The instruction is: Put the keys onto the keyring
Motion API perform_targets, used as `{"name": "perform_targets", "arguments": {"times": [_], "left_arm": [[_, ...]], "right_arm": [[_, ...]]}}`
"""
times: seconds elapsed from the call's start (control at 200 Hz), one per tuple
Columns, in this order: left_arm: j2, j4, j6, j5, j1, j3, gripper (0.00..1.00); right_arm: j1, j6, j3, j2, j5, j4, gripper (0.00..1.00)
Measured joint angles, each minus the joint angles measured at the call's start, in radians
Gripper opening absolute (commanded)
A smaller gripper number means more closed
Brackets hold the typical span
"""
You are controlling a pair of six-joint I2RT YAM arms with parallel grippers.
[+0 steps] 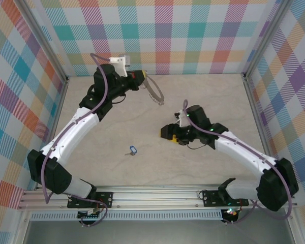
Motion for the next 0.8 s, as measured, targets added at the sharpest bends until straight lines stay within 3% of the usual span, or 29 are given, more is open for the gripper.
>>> {"name": "perform_targets", "arguments": {"times": [0.255,0.8], "left_arm": [[-0.041,-0.01,-0.014,-0.008,0.05,-0.057,0.0],[-0.094,0.034,-0.056,-0.053,0.147,-0.111,0.0]], "right_arm": [[0.134,0.076,0.092,0.241,0.136,-0.066,0.62],[0.369,0.327,0.506,0.687,0.36,-0.243,0.5]]}}
